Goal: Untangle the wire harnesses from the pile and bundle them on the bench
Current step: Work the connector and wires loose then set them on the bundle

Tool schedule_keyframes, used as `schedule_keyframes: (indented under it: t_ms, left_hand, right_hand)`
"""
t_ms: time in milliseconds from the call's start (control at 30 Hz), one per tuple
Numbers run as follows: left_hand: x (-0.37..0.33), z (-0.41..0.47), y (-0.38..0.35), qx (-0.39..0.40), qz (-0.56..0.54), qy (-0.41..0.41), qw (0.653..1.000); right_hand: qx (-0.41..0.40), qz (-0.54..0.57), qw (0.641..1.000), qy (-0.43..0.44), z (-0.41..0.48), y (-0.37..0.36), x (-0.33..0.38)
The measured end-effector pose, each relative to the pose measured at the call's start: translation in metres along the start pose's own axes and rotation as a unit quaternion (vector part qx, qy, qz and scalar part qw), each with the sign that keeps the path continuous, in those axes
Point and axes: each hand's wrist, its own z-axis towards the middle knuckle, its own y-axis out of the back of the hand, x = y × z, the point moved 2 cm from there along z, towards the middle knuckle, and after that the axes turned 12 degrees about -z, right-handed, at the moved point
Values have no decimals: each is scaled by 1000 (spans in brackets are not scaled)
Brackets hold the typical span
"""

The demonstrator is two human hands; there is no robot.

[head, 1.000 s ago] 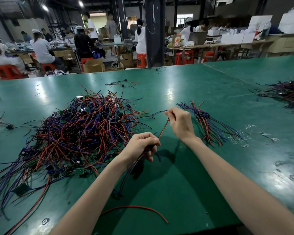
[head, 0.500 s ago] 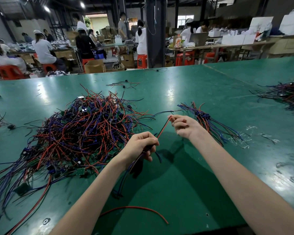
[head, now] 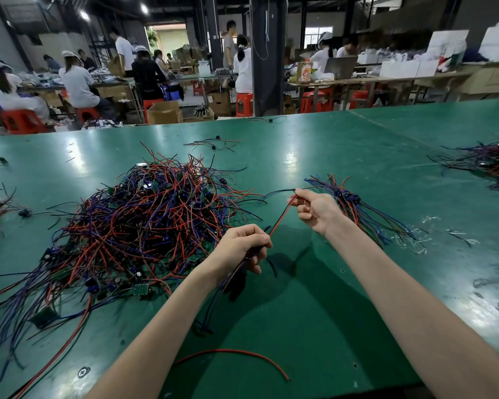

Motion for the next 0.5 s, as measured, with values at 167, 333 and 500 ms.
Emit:
schedule_keyframes:
  t_ms: [167,333,500]
  left_hand:
    - [1,1,1,5,2,-1,1000]
    - [2,1,-2,12,5,1,1000]
    - [-2,-1,-4,19,5,1,1000]
  right_hand:
    - [-24,-16,1000,11,0,0,0]
    - [3,21,999,-49,-3,0,1]
    - [17,55,993,-102,-10,-3,0]
